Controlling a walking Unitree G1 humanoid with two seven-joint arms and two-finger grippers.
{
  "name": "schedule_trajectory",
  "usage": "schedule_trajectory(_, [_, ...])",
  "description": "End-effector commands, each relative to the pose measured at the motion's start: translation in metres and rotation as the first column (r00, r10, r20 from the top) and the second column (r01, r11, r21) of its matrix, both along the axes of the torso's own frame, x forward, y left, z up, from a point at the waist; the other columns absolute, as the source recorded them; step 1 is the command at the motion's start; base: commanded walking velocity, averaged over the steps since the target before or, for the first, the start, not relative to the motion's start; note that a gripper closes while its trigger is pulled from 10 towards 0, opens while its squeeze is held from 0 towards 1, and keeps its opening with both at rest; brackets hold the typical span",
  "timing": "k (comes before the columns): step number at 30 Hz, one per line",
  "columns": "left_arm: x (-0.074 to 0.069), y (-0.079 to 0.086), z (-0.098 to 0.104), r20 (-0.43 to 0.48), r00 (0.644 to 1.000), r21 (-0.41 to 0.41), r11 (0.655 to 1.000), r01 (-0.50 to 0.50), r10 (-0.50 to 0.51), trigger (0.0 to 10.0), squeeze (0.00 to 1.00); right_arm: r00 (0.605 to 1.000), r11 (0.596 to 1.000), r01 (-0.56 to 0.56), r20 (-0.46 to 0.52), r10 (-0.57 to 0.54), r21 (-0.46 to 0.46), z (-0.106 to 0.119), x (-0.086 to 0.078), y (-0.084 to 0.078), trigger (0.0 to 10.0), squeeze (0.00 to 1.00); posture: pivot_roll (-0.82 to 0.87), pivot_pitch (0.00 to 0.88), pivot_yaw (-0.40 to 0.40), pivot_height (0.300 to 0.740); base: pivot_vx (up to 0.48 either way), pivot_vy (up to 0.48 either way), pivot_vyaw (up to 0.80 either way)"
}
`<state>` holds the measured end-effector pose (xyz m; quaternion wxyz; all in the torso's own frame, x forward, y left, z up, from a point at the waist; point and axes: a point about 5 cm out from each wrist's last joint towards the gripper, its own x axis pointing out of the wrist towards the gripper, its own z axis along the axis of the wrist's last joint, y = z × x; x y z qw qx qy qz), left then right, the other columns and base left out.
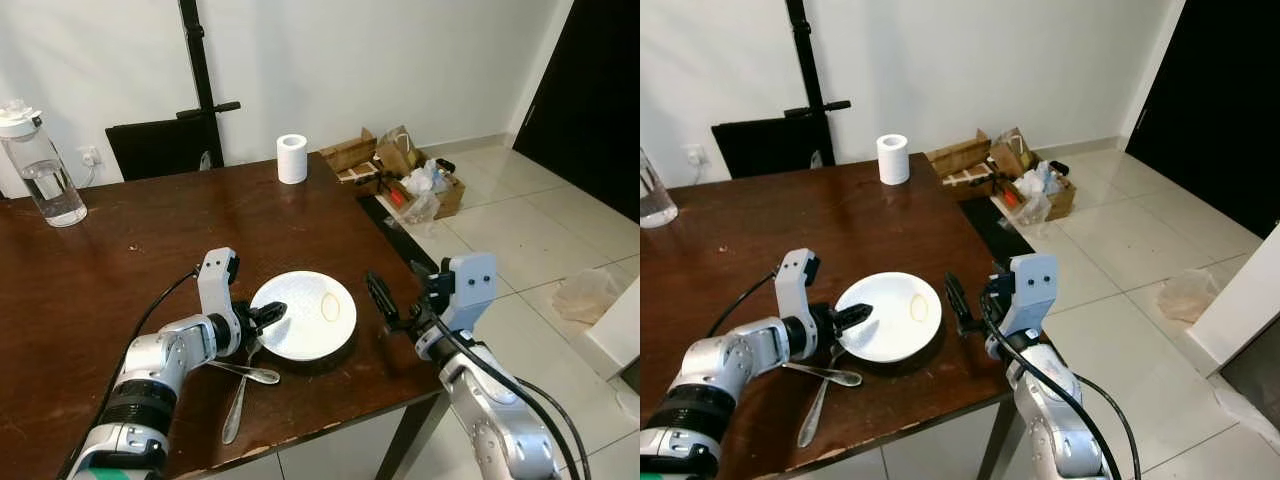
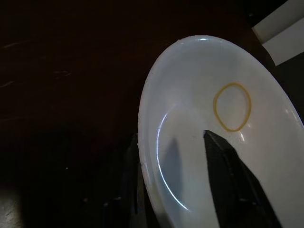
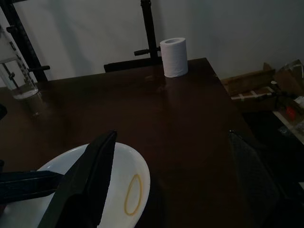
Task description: Setting the table
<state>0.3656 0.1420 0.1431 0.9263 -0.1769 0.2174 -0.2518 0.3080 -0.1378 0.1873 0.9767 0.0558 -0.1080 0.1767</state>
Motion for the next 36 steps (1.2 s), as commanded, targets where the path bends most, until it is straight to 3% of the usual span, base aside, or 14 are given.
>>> schedule_trajectory(1, [-0.001,0.001,-0.006,-0.017,1.0,0.008,1.0,0.001,-0.001,0.0,0.0,1.0,1.0,-0.005,-0.003,0.005,0.001,0.0,-0.001,0.002,10.0,0.0,0.01,0.105,0.092,0.74,0.0,0.0,0.0])
schedule_trajectory(18, [0.002,0.006,0.0,0.004,0.999,-0.018,0.999,-0.04,0.04,0.0,0.0,1.0,1.0,-0.007,-0.001,0.007,0.001,0.0,-0.001,0.003,10.0,0.0,0.01,0.101,0.089,0.74,0.0,0.0,0.0])
schedule_trajectory(21, [0.003,0.006,0.007,0.036,0.998,-0.042,0.997,-0.057,0.058,0.0,0.0,1.0,1.0,-0.008,0.0,0.008,0.001,0.0,-0.001,0.003,10.0,0.0,0.01,0.095,0.088,0.74,0.0,0.0,0.0])
schedule_trajectory(24, [0.004,0.008,0.028,0.13,0.986,-0.111,0.99,-0.088,0.103,0.0,0.0,1.0,1.0,-0.006,0.005,0.006,0.003,0.001,-0.001,0.004,10.0,0.0,0.01,0.09,0.087,0.74,0.0,0.0,0.0])
schedule_trajectory(25, [0.004,0.009,0.037,0.166,0.978,-0.137,0.985,-0.106,0.128,2.7,0.0,1.0,1.0,-0.001,0.01,0.001,0.005,0.001,-0.002,0.004,10.0,0.0,0.01,0.088,0.085,0.74,0.0,0.0,0.0])
schedule_trajectory(26, [0.004,0.009,0.037,0.166,0.978,-0.137,0.985,-0.106,0.128,2.7,0.0,1.0,1.0,-0.001,0.01,0.001,0.005,0.001,-0.002,0.004,10.0,0.0,0.01,0.088,0.085,0.74,0.0,0.0,0.0])
schedule_trajectory(27, [0.003,0.011,0.046,0.199,0.968,-0.152,0.981,-0.121,0.15,9.9,0.0,1.0,1.0,0.006,0.015,-0.006,0.006,0.002,-0.002,0.004,10.0,0.0,0.01,0.086,0.085,0.74,0.0,0.0,0.0])
schedule_trajectory(31, [-0.002,0.017,0.06,0.248,0.942,-0.182,0.966,-0.184,0.226,10.0,0.0,0.999,1.0,0.026,0.034,-0.026,0.007,0.003,-0.004,0.005,10.0,0.0,0.02,0.083,0.083,0.74,0.0,0.0,0.0])
schedule_trajectory(33, [-0.012,0.021,0.066,0.294,0.908,-0.171,0.951,-0.256,0.297,10.0,0.0,0.998,0.999,0.042,0.047,-0.043,0.022,0.005,-0.008,0.006,10.0,0.0,0.02,0.078,0.08,0.74,0.0,0.0,0.0])
schedule_trajectory(36, [-0.024,0.019,0.069,0.349,0.878,-0.158,0.945,-0.288,0.326,10.0,0.0,0.997,0.996,0.068,0.042,-0.071,0.051,0.005,-0.01,0.003,10.0,0.0,0.02,0.075,0.076,0.74,0.0,0.0,0.0])
